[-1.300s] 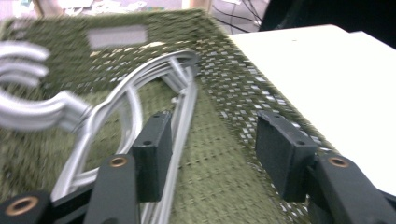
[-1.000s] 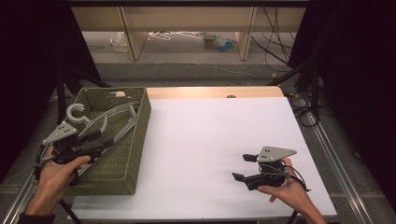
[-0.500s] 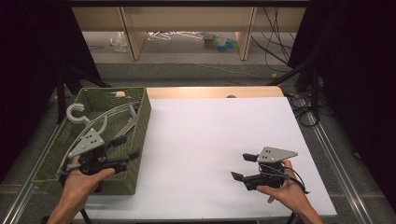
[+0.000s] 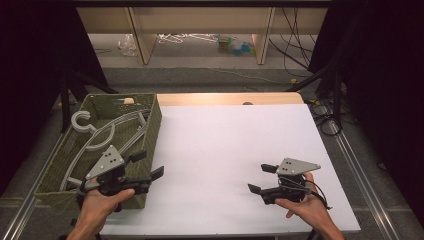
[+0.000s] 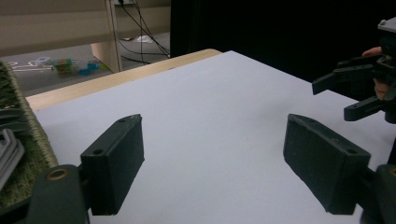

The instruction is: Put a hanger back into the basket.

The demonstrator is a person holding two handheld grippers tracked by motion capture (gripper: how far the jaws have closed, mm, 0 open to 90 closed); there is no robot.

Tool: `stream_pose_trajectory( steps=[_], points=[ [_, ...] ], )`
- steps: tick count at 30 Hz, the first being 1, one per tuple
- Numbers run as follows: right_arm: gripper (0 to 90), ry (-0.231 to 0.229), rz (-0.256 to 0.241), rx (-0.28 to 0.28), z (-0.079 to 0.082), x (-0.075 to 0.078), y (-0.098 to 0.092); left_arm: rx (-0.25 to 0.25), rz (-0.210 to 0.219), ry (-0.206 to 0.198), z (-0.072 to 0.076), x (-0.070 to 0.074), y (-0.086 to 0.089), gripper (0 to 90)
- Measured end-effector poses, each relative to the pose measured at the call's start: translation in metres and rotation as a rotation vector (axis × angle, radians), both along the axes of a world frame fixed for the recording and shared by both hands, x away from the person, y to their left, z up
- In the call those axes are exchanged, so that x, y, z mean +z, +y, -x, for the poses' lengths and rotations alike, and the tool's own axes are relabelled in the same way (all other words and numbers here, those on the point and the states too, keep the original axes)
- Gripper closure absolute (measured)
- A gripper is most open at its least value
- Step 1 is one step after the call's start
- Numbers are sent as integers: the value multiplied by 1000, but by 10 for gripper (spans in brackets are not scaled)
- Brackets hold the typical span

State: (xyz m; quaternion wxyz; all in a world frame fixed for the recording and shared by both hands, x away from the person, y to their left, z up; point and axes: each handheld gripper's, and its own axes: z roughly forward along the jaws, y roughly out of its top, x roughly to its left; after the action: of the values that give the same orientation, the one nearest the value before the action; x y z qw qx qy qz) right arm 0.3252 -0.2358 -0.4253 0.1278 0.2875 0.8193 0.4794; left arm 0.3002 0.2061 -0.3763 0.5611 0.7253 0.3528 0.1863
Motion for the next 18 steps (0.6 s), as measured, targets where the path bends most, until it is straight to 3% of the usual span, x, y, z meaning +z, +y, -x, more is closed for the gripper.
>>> stream_pose_trajectory(
  steps=[5, 6, 8, 9, 12, 18],
  points=[
    [200, 1, -10, -9, -1, -3, -3, -6, 14, -6, 4, -7, -9, 159],
    [200, -3, -9, -15, -1, -4, -3, -20, -14, -19, 4, -9, -11, 158],
    [199, 8, -10, -9, 0, -4, -3, -36, -16, -15, 5, -13, -13, 158],
    [200, 5, -8, -9, 0, -4, -2, -35, 5, 0, 6, -16, -15, 158],
    [200, -1, -11, -2, 2, -2, -1, -33, -22, -4, 9, -22, -17, 158],
    [199, -6, -14, -3, 4, -3, -1, -17, -19, -12, 15, -33, -22, 159]
  ],
)
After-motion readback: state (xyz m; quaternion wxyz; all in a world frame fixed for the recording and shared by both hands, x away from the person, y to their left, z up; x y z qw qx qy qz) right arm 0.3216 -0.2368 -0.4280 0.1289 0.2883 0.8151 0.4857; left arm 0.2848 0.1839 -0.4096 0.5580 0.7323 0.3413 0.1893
